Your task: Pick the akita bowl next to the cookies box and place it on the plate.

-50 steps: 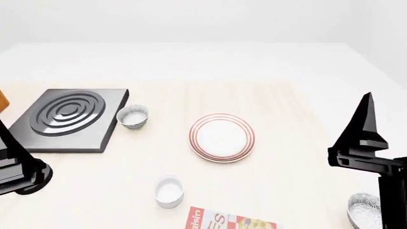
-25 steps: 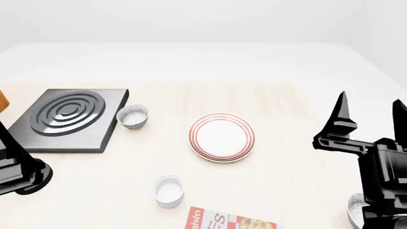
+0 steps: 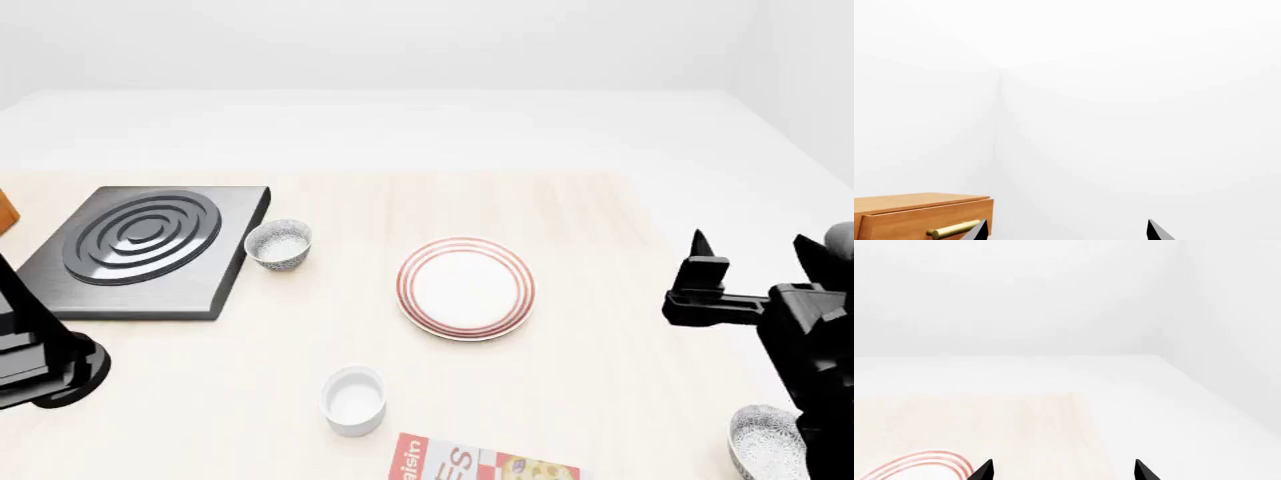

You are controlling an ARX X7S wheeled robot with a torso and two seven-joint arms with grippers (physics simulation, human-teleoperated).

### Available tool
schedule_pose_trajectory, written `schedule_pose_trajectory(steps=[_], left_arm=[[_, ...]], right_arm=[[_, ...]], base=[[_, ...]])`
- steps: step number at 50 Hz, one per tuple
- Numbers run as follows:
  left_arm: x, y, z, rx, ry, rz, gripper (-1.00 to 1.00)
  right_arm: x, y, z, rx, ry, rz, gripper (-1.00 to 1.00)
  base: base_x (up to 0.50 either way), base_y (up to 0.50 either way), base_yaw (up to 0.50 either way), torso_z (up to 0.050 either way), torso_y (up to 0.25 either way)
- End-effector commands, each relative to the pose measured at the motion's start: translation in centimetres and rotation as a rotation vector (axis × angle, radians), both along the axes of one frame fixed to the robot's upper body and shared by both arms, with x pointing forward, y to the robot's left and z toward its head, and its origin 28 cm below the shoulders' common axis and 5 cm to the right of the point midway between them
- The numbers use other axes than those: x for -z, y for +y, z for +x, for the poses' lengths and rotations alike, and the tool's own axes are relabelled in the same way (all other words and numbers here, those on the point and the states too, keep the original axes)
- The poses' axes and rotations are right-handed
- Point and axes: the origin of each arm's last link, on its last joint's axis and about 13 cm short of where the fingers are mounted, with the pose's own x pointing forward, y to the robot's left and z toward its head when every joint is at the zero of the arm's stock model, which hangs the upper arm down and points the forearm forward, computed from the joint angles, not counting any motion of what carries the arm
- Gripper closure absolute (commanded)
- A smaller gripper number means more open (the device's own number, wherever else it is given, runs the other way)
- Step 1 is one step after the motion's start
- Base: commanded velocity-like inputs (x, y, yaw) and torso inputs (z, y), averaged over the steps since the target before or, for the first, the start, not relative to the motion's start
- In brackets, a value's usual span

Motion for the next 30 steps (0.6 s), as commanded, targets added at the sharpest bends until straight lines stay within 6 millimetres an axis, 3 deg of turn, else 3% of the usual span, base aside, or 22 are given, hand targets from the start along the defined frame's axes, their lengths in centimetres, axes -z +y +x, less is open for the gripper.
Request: schedule_pose_trajectory(steps=[1,14,17,19,30], left_arm=[[-0.2,0.0,-0.1,-0.001,-0.004,0.002,-1.0],[-0.3,0.1,-0.1,-0.006,-0.009,0.003,-1.0],[-0.2,0.0,-0.1,-0.005,-0.007,0.003,-1.0],[-0.3,0.0,-0.1,-0.003,-0.007,0.004,-1.0],[-0.3,0.0,-0.2,-0.007,-0.007,0.006,-1.0]], right_arm=[[-1.4,-1.3,-1.5,0.051,0.211,-0.05,-1.0],[-0.1,-1.7,-3.1,0.092,0.565,-0.034,-1.0],[-0.1,-1.8,-3.0,0.075,0.577,0.03,-1.0],[0.6,-1.9,-2.9,0.107,0.689,-0.045,-1.0],[1.9,-2.7,-2.4,0.095,0.786,0.06,-1.0]], base=[[0.0,0.0,0.0,0.0,0.0],[0.0,0.0,0.0,0.0,0.0],[0.0,0.0,0.0,0.0,0.0],[0.0,0.0,0.0,0.0,0.0],[0.0,0.0,0.0,0.0,0.0]])
